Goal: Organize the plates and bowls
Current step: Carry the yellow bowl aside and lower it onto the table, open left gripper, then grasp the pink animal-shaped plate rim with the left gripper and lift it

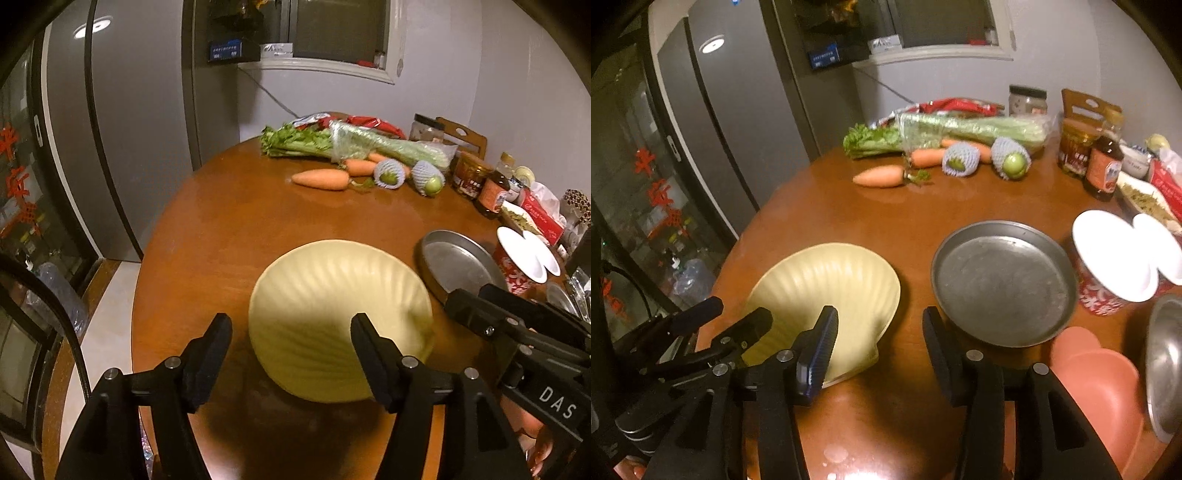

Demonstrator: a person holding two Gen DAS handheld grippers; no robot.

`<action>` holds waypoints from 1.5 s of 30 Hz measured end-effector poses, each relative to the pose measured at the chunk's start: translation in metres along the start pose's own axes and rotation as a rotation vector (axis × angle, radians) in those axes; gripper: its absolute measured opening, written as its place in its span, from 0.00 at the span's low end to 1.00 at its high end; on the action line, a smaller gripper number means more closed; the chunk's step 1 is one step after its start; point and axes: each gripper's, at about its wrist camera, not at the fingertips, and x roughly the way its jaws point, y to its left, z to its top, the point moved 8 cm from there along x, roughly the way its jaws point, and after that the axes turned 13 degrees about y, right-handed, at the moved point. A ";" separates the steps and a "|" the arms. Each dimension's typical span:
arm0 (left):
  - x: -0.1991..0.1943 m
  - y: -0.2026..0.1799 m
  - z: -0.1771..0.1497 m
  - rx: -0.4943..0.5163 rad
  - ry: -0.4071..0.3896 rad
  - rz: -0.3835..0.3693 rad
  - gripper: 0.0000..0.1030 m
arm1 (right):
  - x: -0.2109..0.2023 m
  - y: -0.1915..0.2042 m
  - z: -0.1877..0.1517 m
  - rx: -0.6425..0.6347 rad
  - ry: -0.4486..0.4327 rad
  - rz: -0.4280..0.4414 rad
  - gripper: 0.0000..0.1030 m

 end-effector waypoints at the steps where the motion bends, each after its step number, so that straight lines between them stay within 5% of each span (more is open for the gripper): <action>1: -0.004 -0.003 -0.001 0.005 -0.005 -0.002 0.66 | -0.006 0.000 -0.001 -0.001 -0.012 -0.003 0.49; 15: -0.045 -0.049 -0.008 0.084 -0.061 -0.057 0.67 | -0.071 -0.019 -0.021 0.009 -0.116 -0.039 0.51; 26: -0.050 -0.091 -0.028 0.164 -0.040 -0.101 0.68 | -0.111 -0.080 -0.058 0.106 -0.141 -0.109 0.52; 45: -0.030 -0.152 -0.067 0.283 0.063 -0.149 0.68 | -0.103 -0.147 -0.136 0.222 -0.018 -0.149 0.52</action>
